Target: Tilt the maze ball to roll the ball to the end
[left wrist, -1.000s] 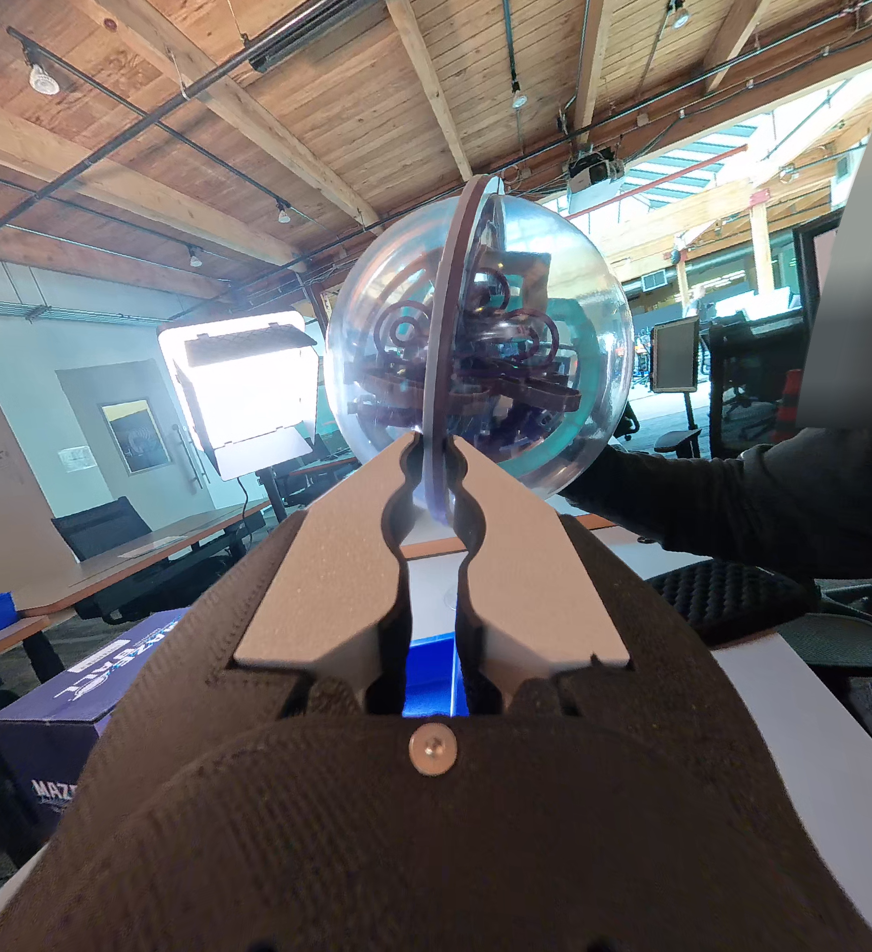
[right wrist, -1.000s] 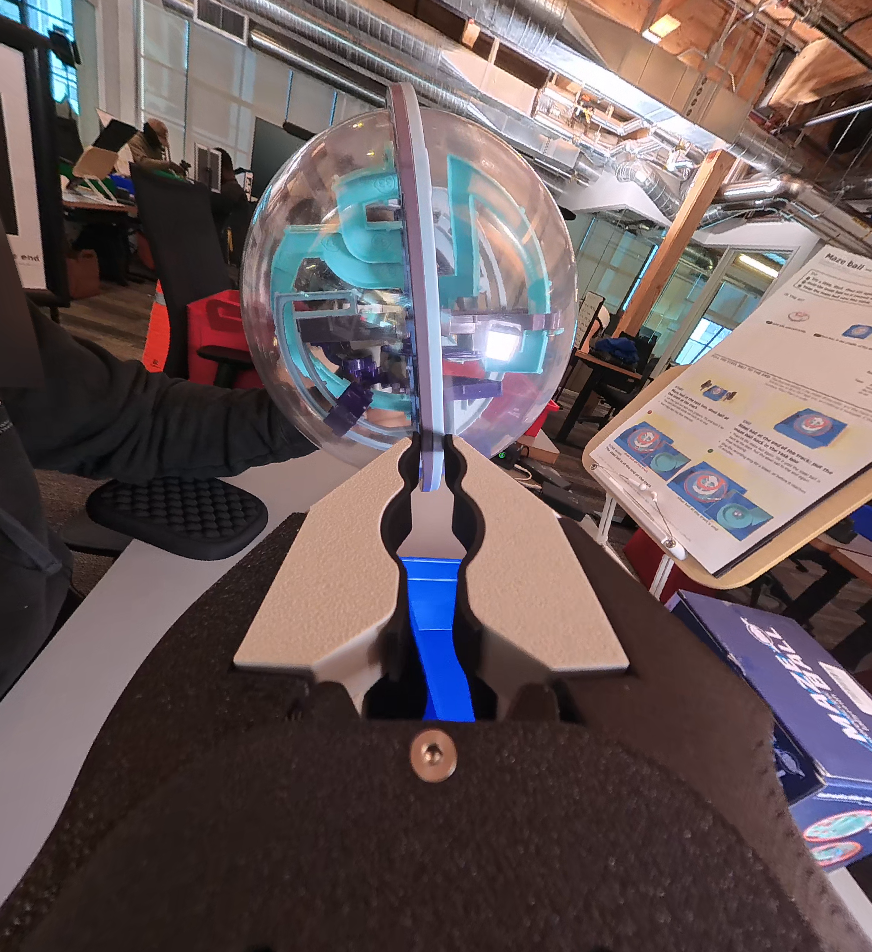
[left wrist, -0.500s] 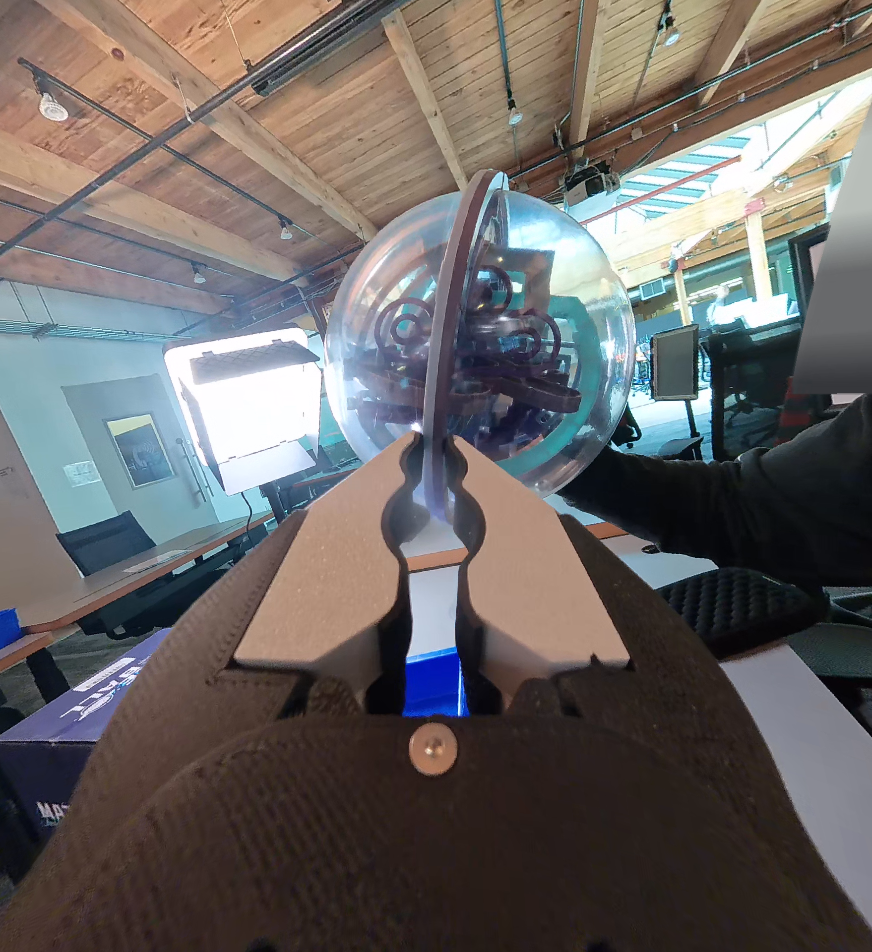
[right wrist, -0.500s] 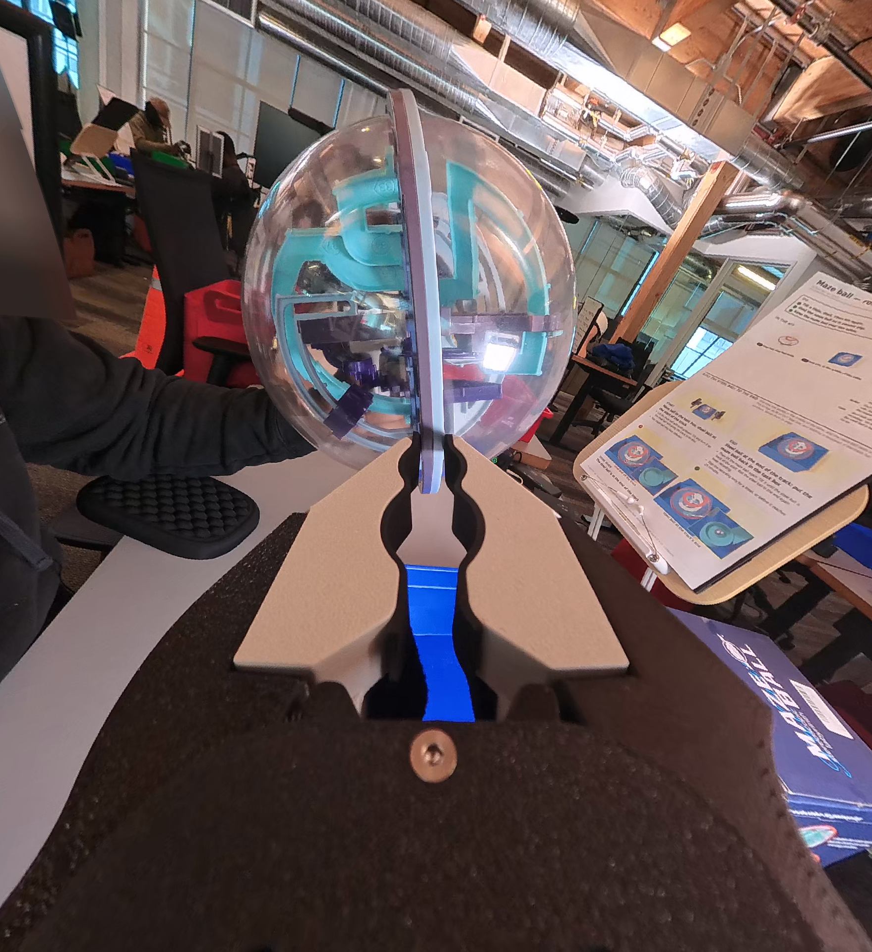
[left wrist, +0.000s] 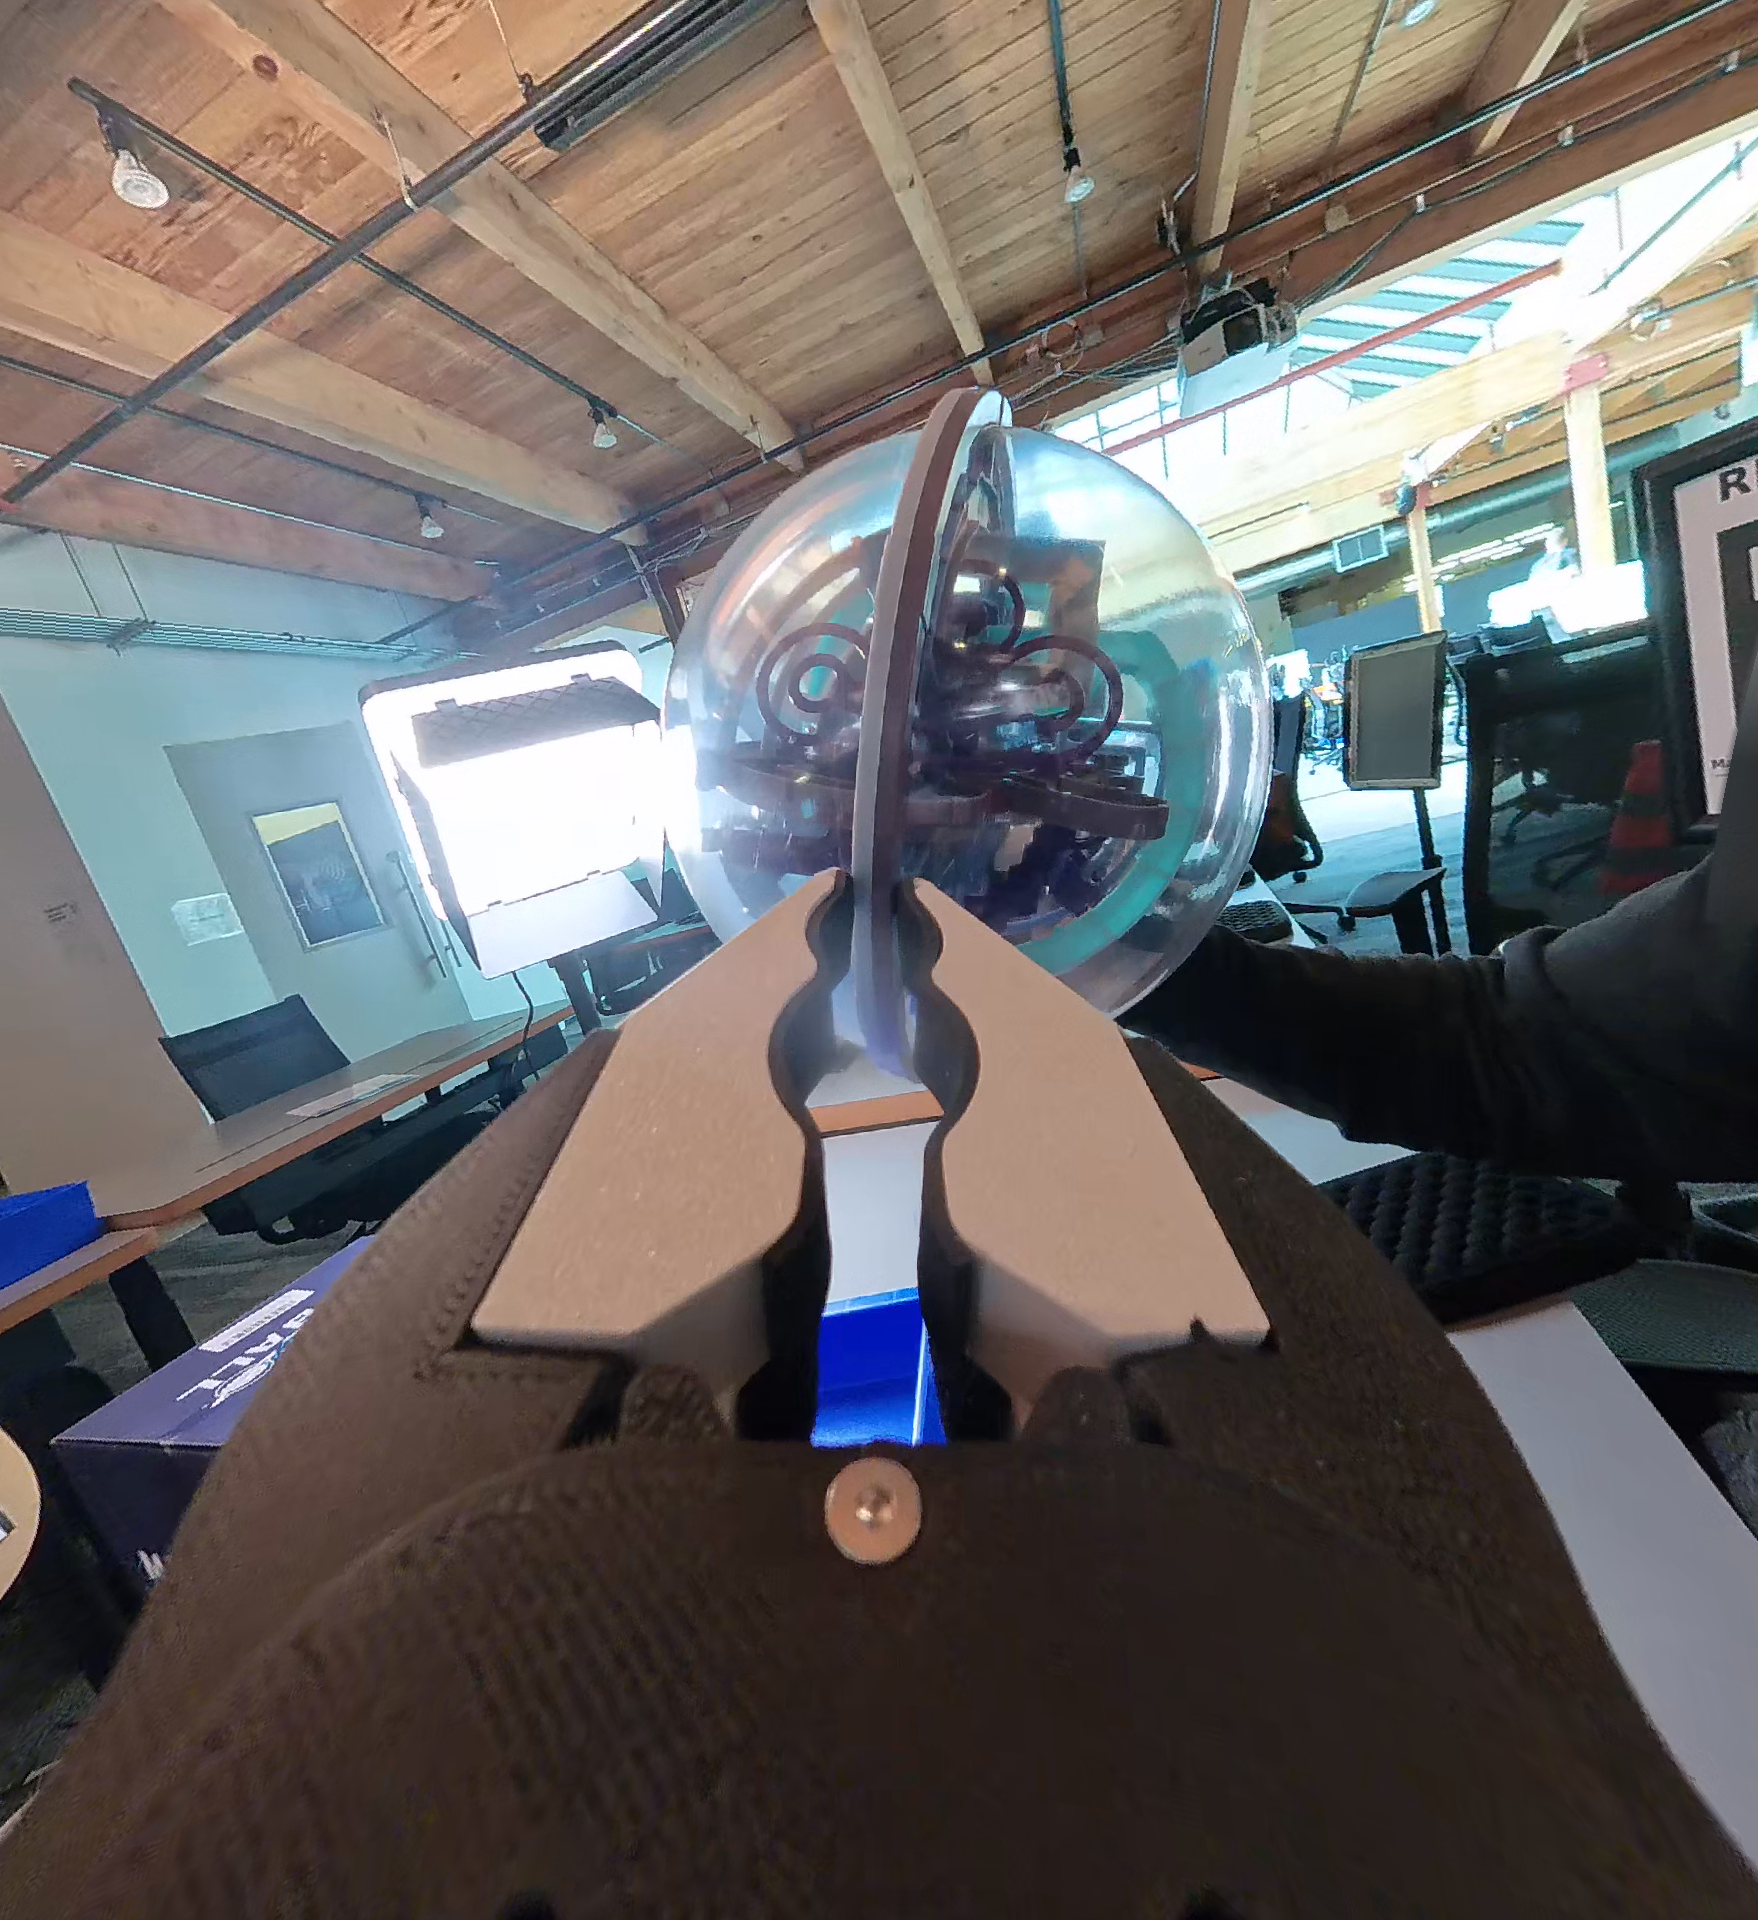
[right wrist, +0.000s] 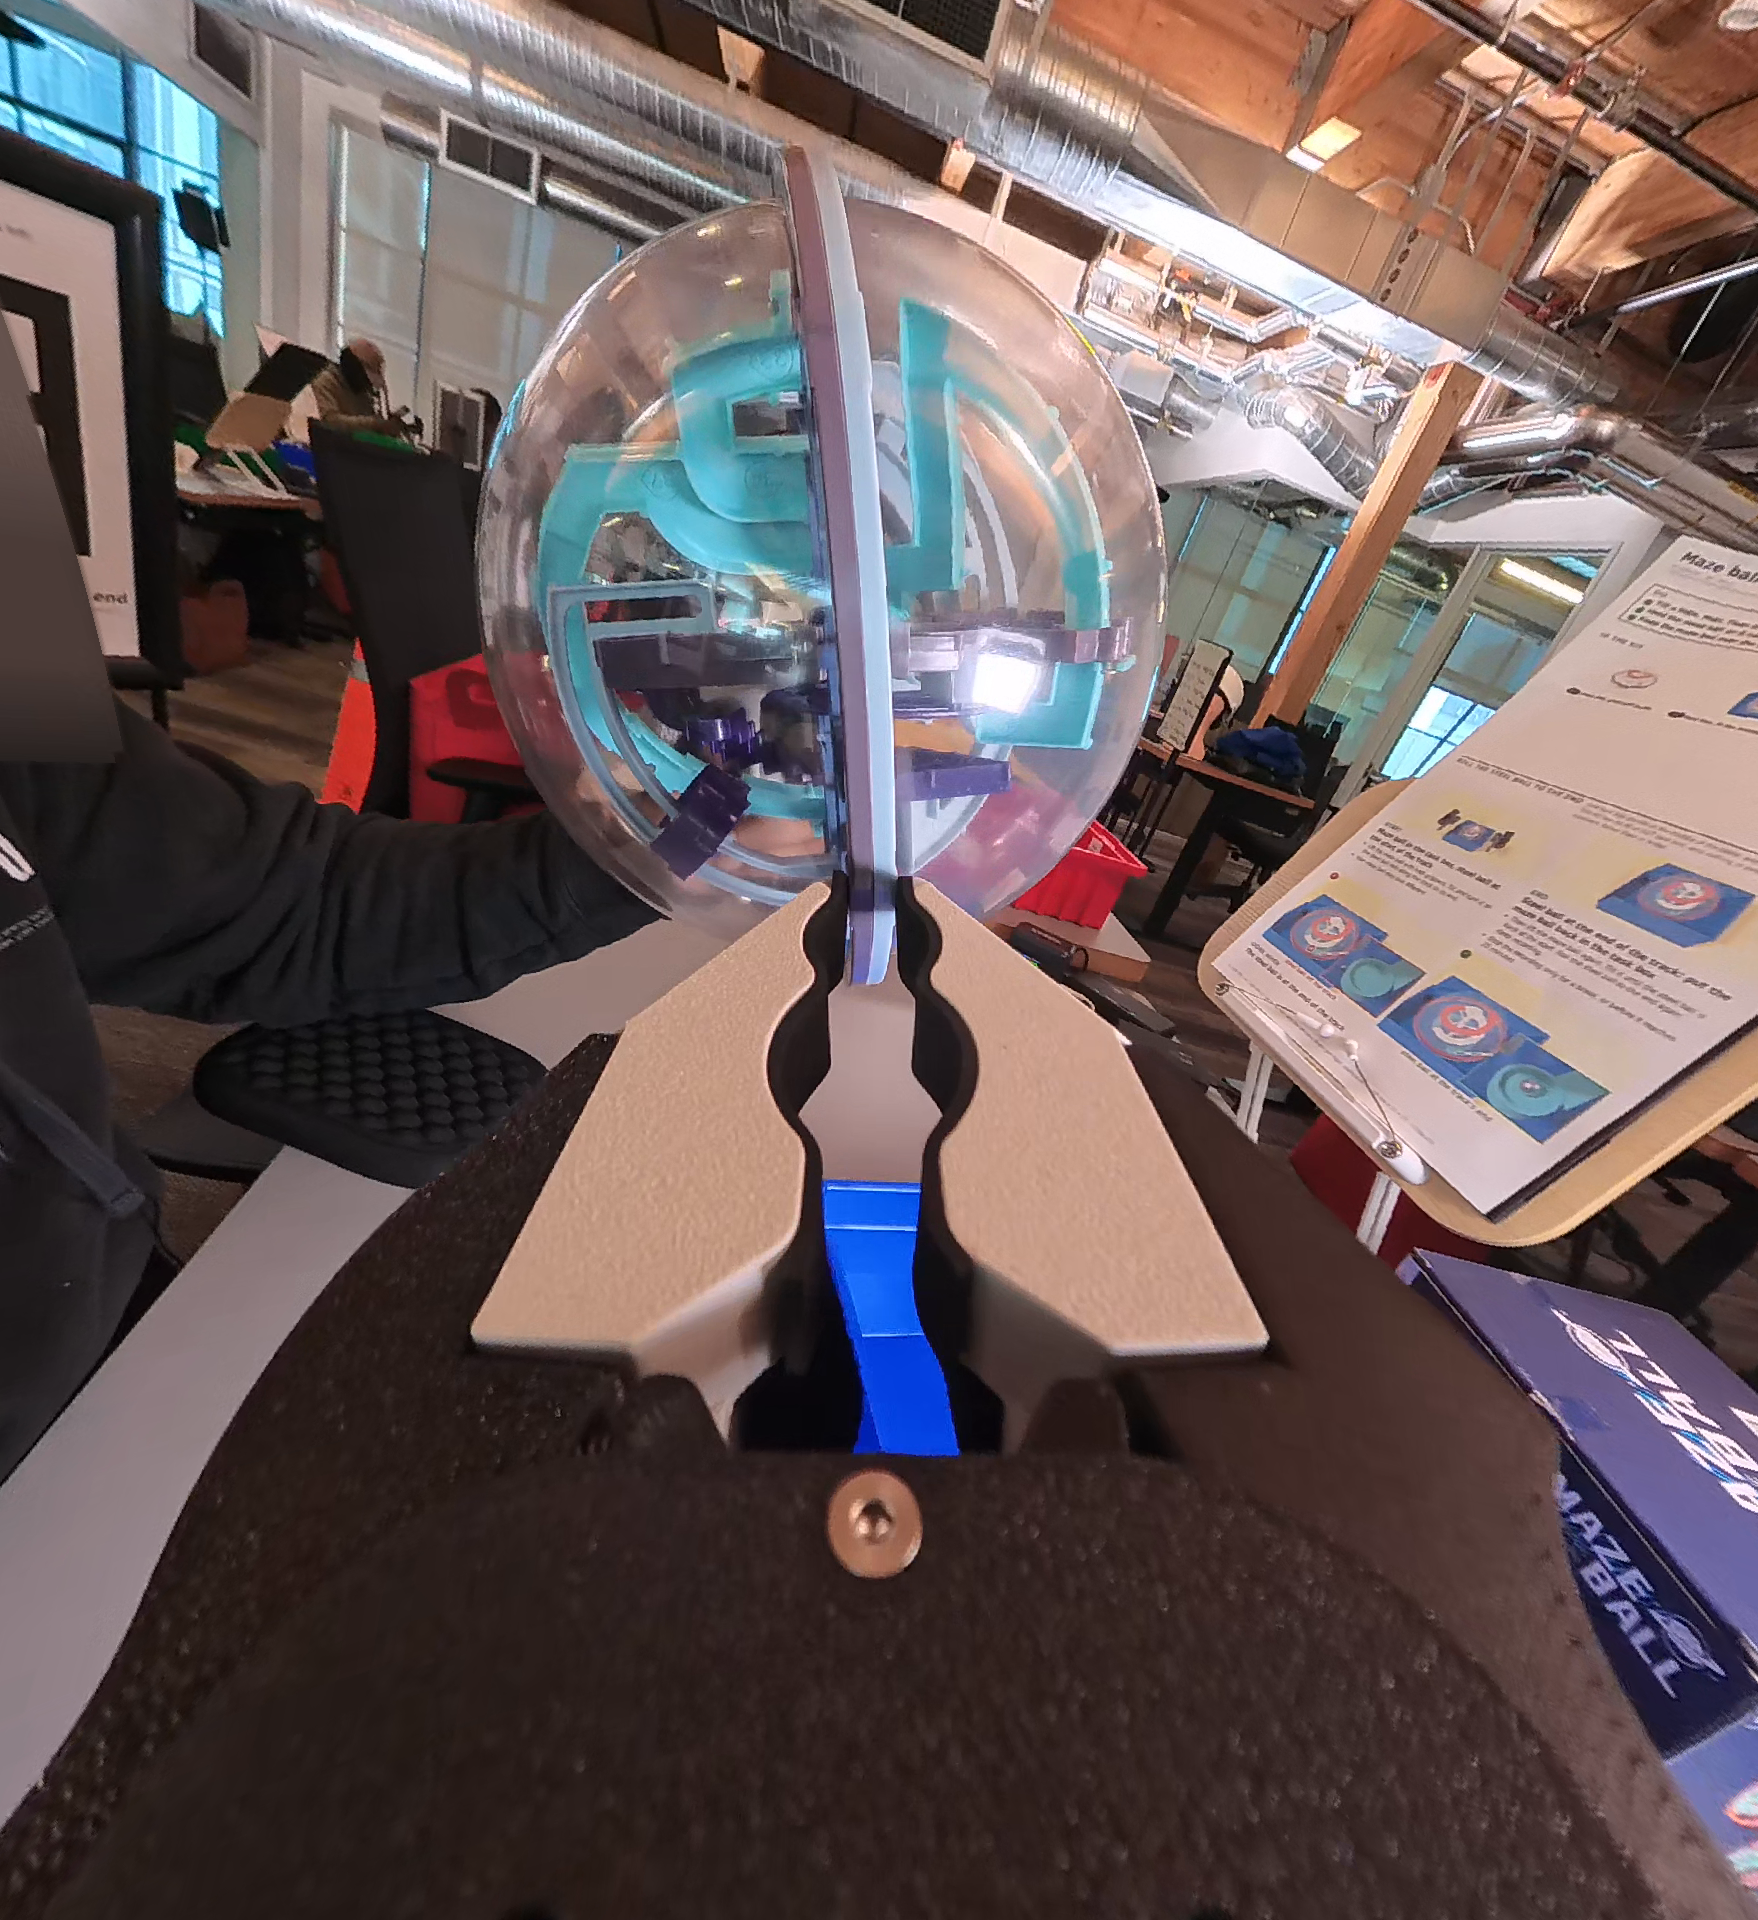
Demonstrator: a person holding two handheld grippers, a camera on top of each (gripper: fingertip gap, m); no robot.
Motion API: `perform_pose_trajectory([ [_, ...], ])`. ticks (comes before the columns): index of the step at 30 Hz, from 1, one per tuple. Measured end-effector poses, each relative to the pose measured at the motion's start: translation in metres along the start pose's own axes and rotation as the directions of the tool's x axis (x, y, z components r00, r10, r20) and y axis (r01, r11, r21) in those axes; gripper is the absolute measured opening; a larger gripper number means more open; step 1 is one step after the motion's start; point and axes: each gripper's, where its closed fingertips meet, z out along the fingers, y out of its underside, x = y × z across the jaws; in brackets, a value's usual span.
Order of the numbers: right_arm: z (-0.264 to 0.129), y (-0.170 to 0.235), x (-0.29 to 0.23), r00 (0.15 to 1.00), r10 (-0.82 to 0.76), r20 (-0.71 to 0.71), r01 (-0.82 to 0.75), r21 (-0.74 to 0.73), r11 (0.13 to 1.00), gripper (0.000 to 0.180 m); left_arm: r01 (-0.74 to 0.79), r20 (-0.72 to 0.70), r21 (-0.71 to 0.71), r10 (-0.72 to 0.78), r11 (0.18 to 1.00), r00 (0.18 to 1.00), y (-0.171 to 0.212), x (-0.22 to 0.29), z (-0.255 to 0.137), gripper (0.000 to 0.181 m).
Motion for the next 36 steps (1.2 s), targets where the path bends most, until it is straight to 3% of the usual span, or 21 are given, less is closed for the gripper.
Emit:
perform_pose_trajectory([
  [36,-0.007,0.004,-0.015,0.999,0.039,-0.005,-0.038,0.018,0.999,0.007,0.037,-0.009,-0.023,-0.037,0.999,0.999,0.0,0.018,0.001,0.007],
])
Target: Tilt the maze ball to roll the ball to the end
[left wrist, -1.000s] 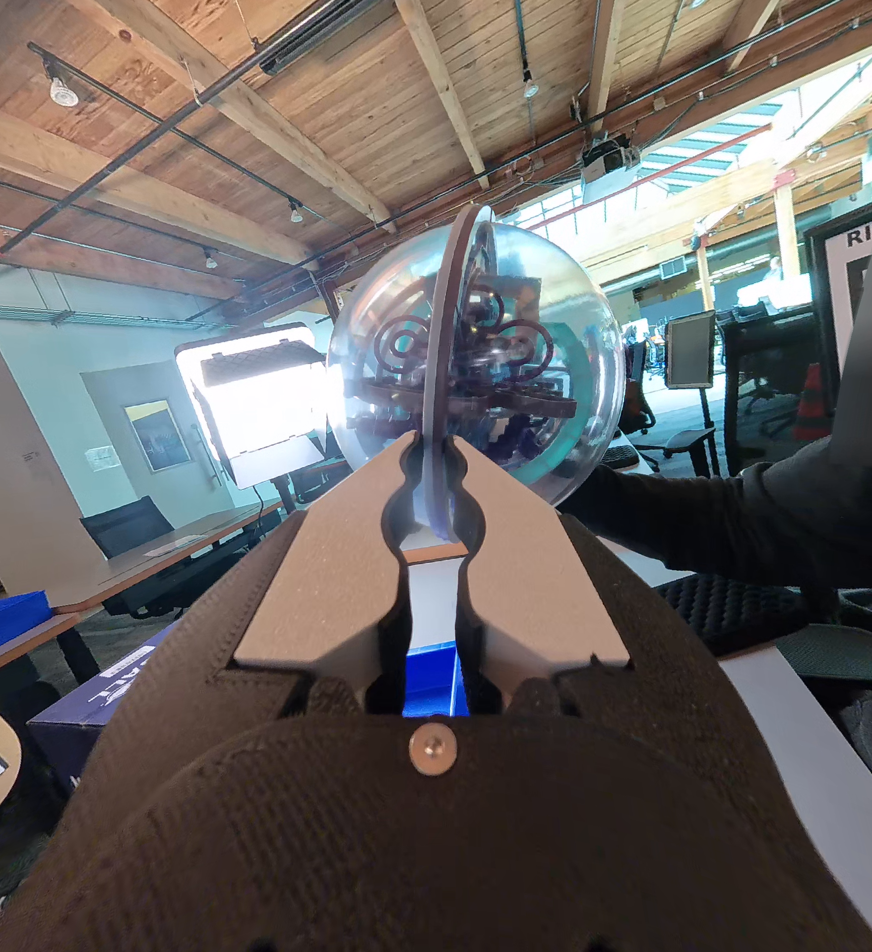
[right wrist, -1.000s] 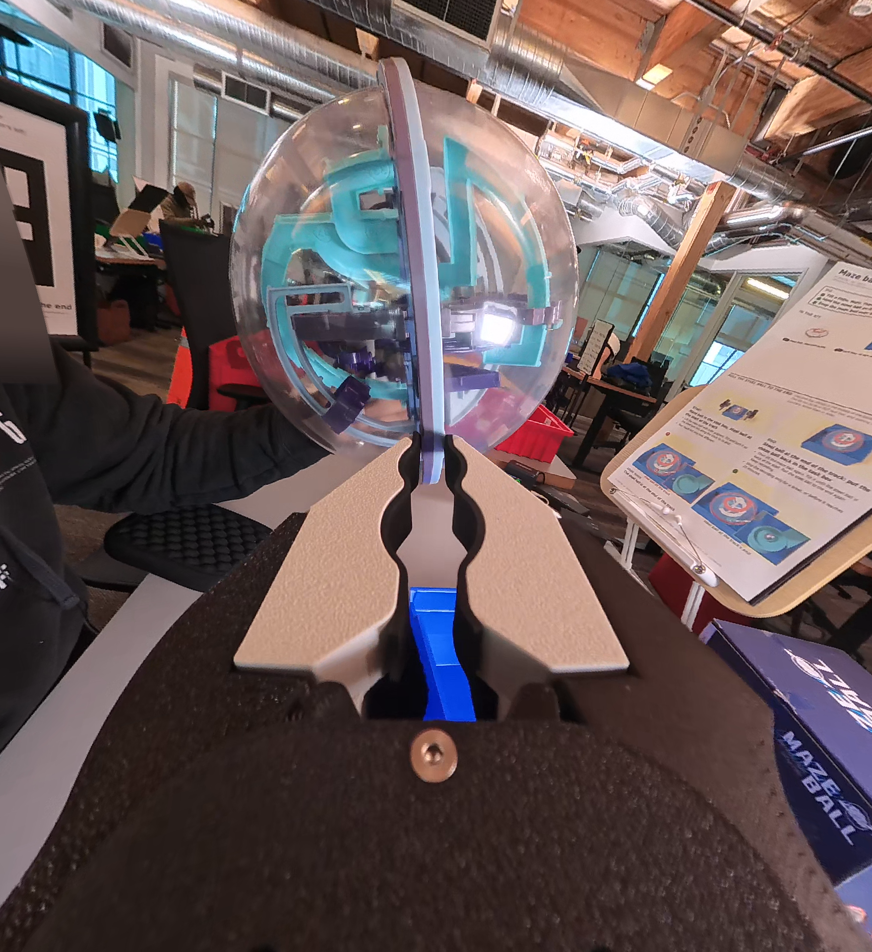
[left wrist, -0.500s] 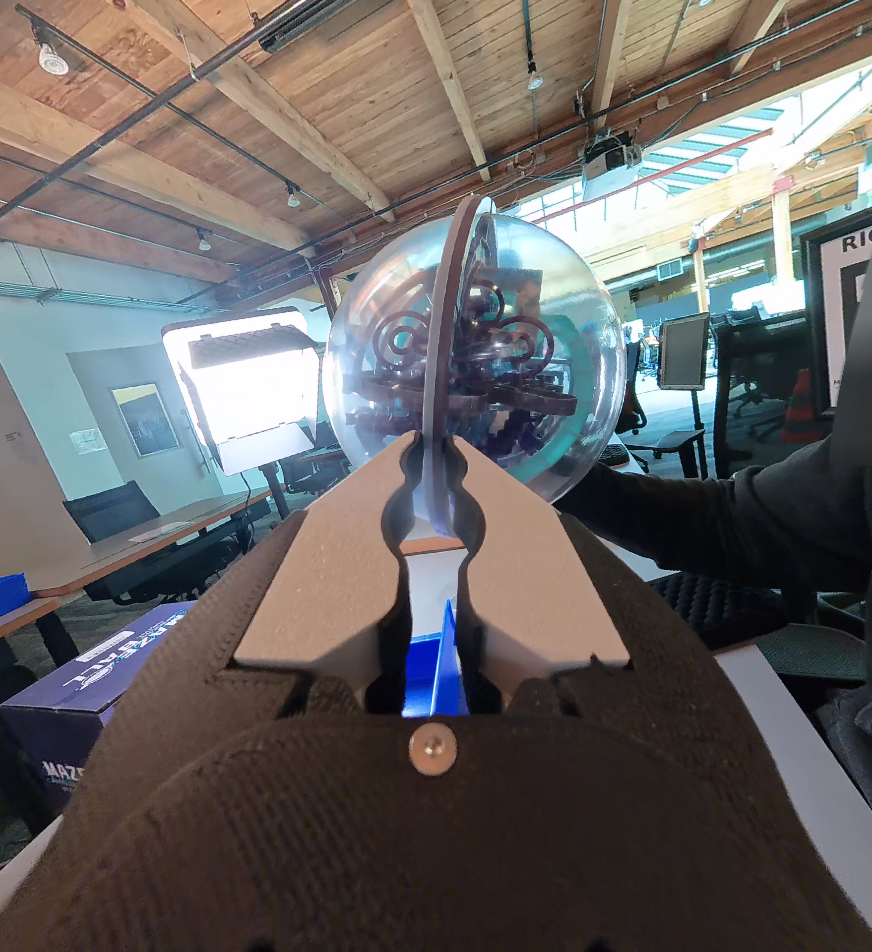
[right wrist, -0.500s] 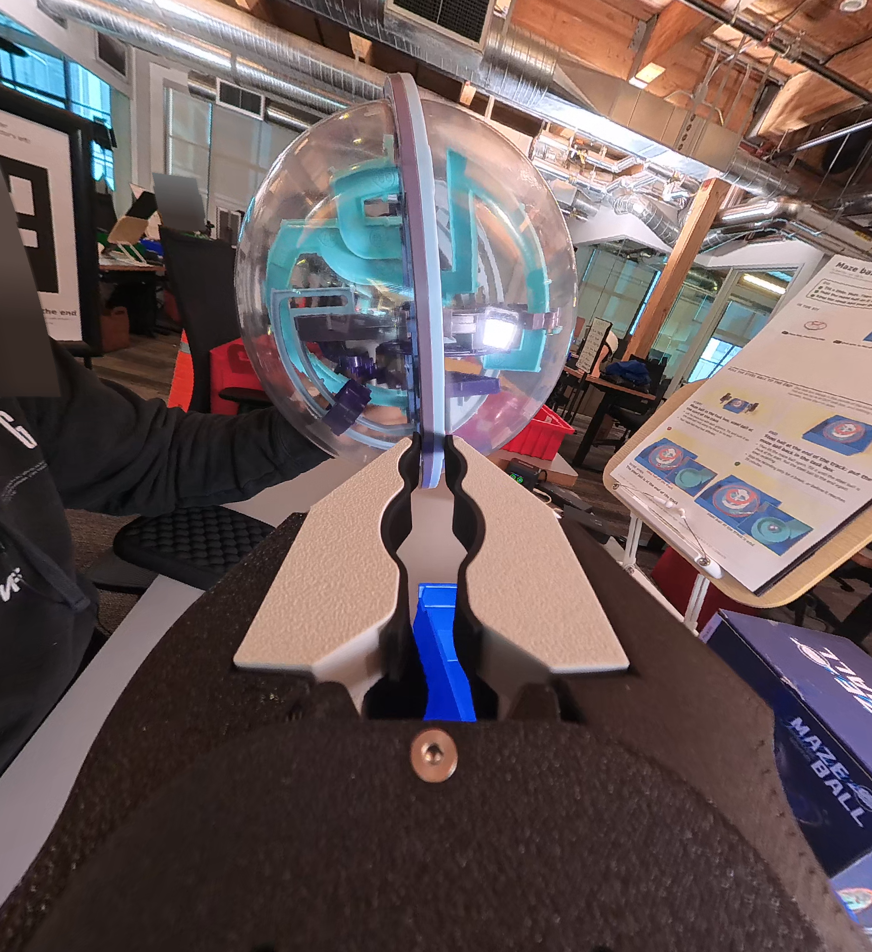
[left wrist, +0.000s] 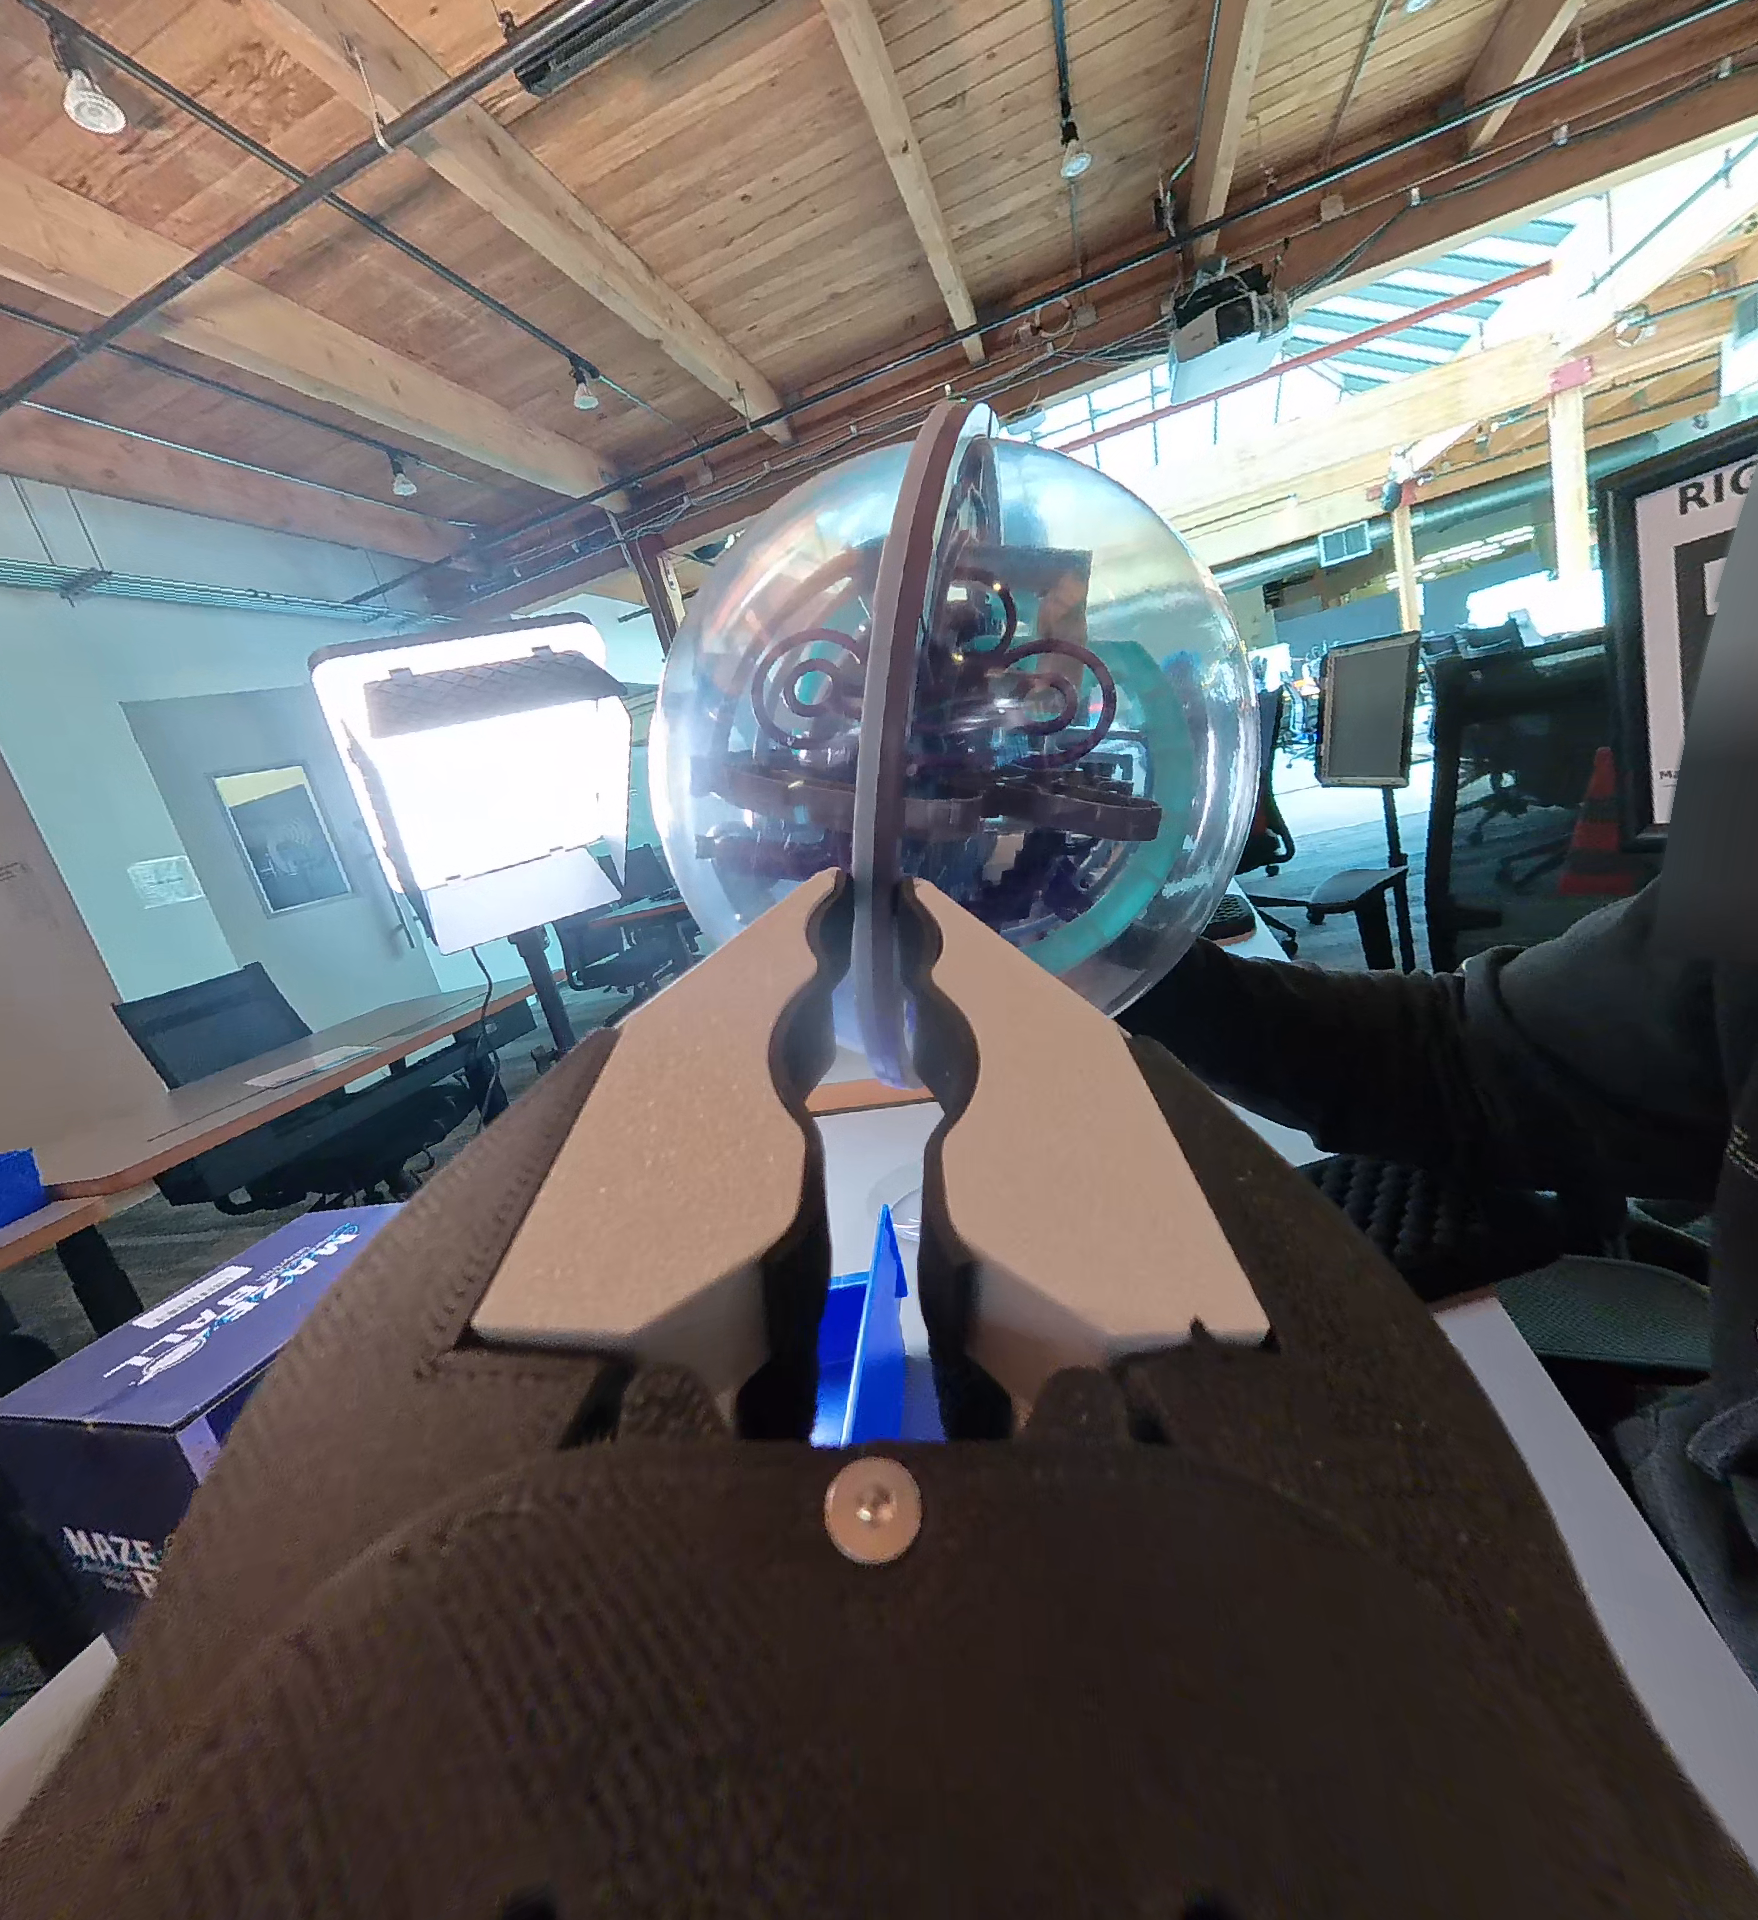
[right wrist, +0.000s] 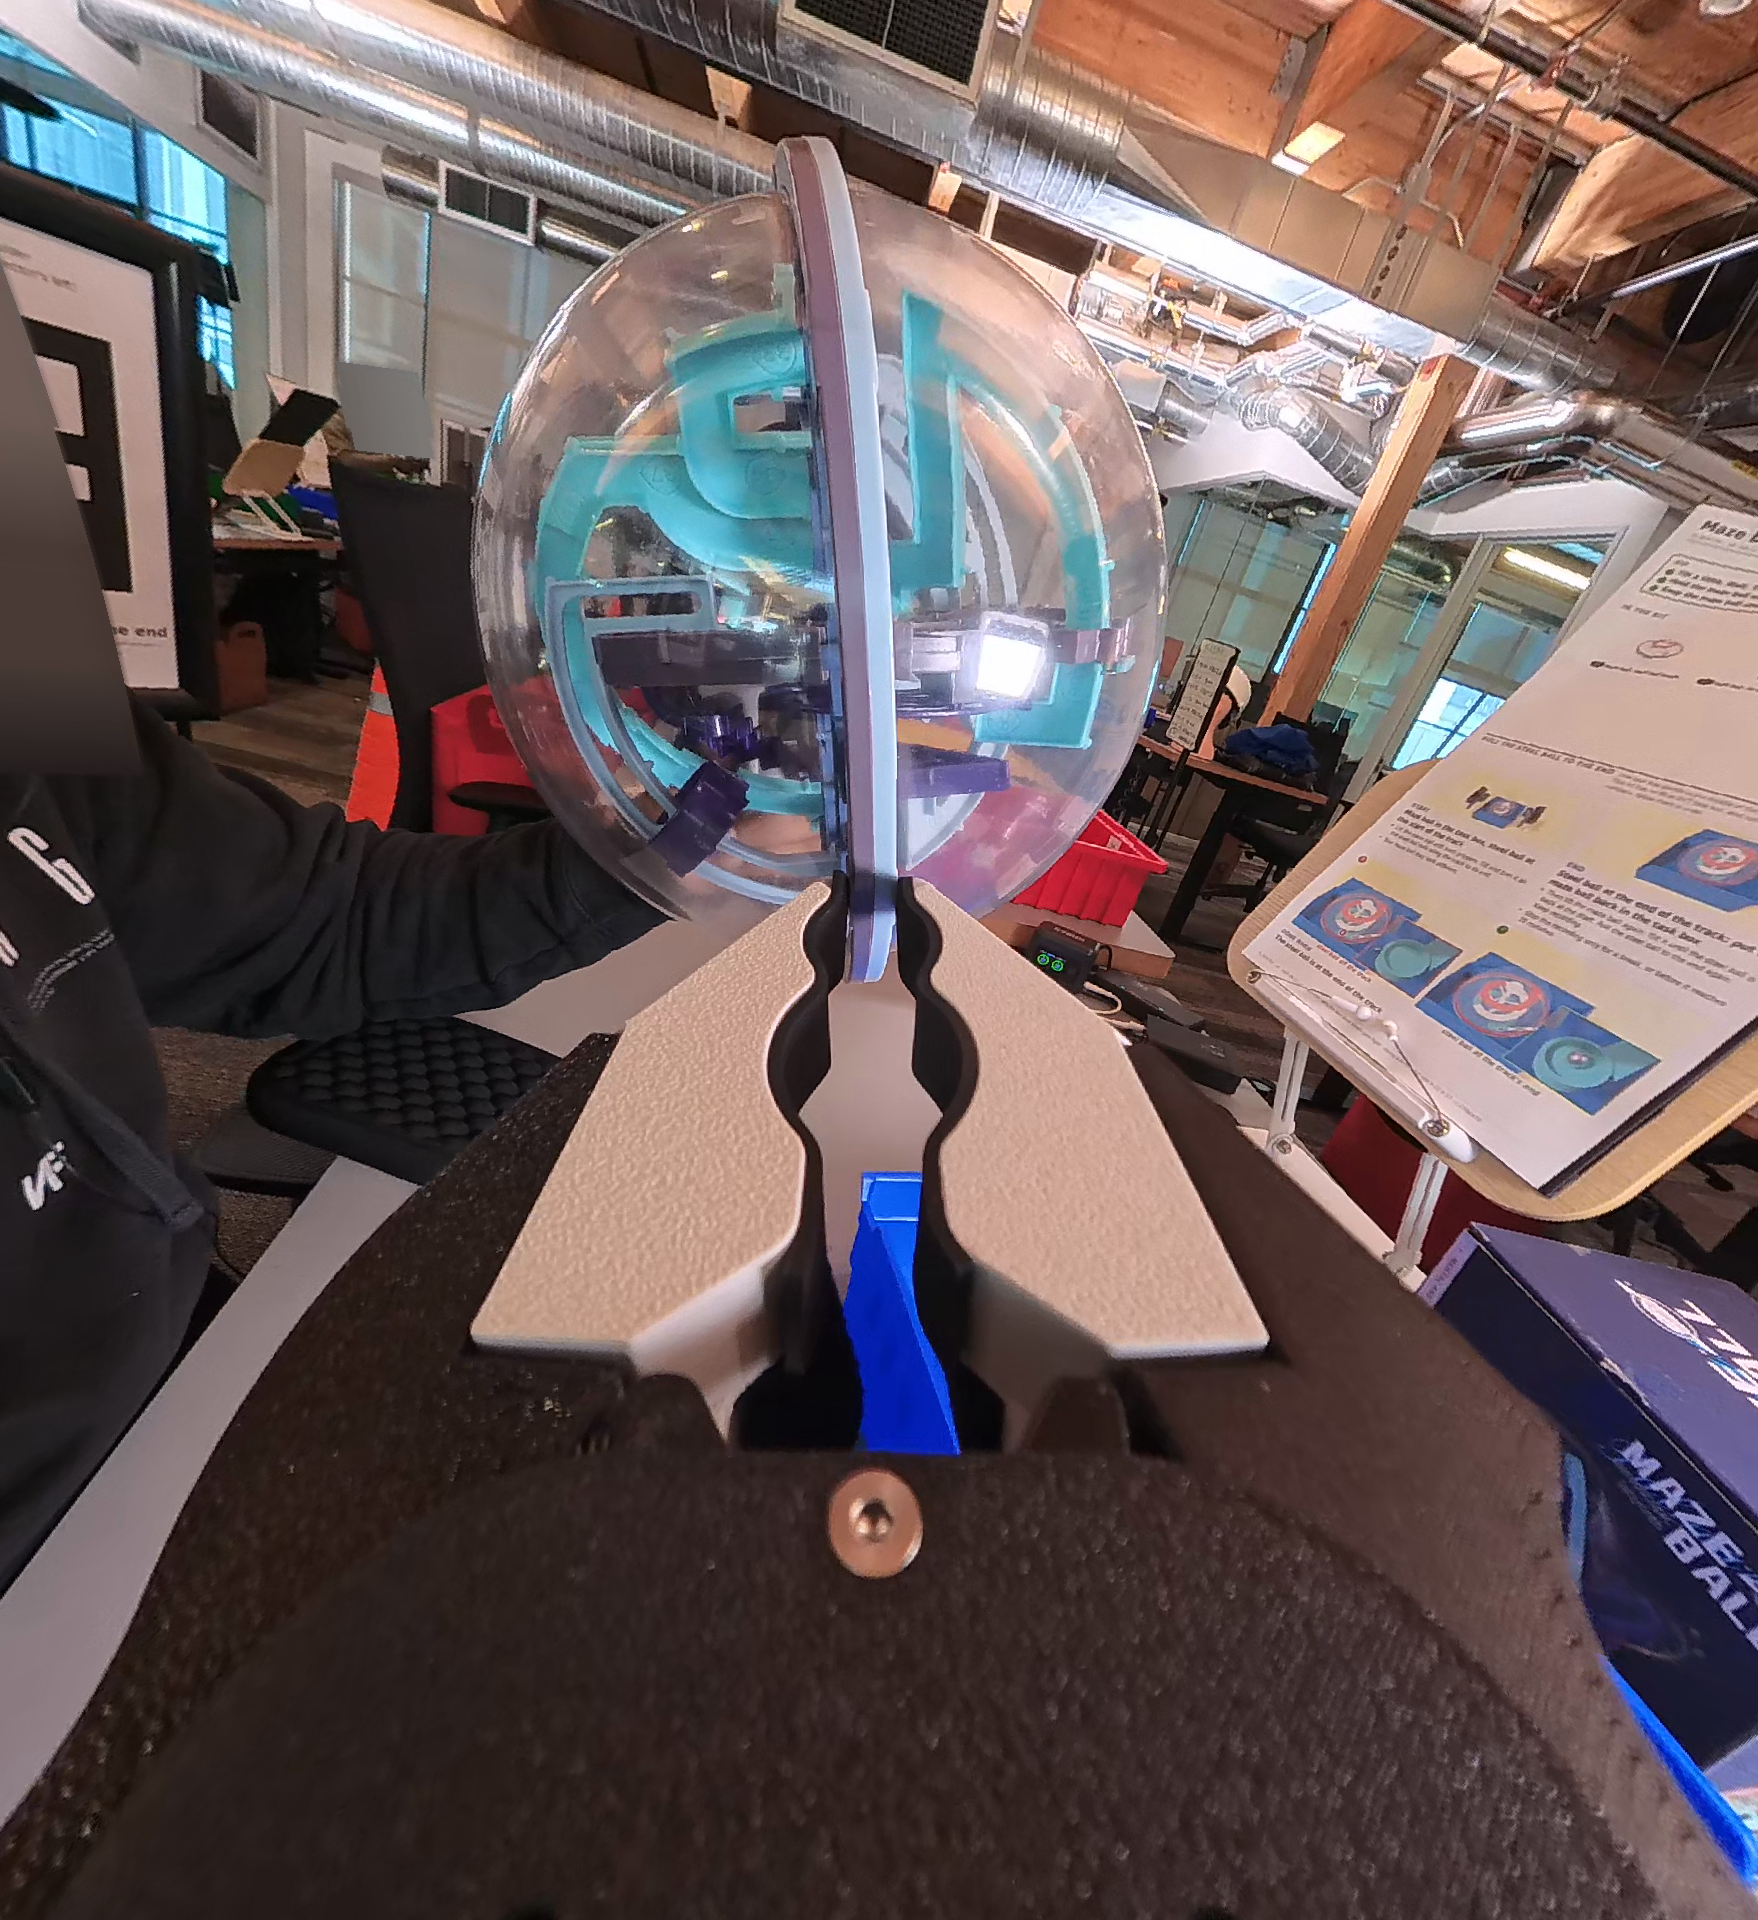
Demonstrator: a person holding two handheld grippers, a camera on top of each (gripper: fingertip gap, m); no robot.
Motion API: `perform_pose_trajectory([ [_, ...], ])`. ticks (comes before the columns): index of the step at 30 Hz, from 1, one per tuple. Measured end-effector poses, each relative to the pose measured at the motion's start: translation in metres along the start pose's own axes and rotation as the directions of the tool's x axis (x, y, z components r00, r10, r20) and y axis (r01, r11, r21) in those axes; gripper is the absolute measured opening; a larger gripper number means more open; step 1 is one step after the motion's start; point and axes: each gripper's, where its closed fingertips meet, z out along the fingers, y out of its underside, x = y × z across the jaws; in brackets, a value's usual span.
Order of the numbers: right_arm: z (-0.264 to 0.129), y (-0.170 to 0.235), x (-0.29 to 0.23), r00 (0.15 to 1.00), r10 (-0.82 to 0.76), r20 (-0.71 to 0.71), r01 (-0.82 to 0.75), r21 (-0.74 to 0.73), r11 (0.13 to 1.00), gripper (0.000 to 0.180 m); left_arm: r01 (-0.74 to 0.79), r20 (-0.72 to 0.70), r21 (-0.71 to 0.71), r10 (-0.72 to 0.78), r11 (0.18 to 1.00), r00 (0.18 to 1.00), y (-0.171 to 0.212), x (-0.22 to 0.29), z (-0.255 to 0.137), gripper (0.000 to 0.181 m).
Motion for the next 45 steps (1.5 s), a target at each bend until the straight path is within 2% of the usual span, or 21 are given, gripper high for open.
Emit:
perform_pose_trajectory([
  [28,-0.005,0.027,-0.016,0.994,0.108,0.013,-0.108,-0.026,0.994,0.007,0.118,0.008,-0.029,-0.117,0.993,0.993,0.013,0.018,-0.005,0.007],
  [45,-0.017,0.042,-0.025,0.985,0.17,0.007,-0.169,-0.048,0.984,0.008,0.211,0.005,-0.041,-0.211,0.977,0.977,0.035,0.03,-0.006,0.007],
])
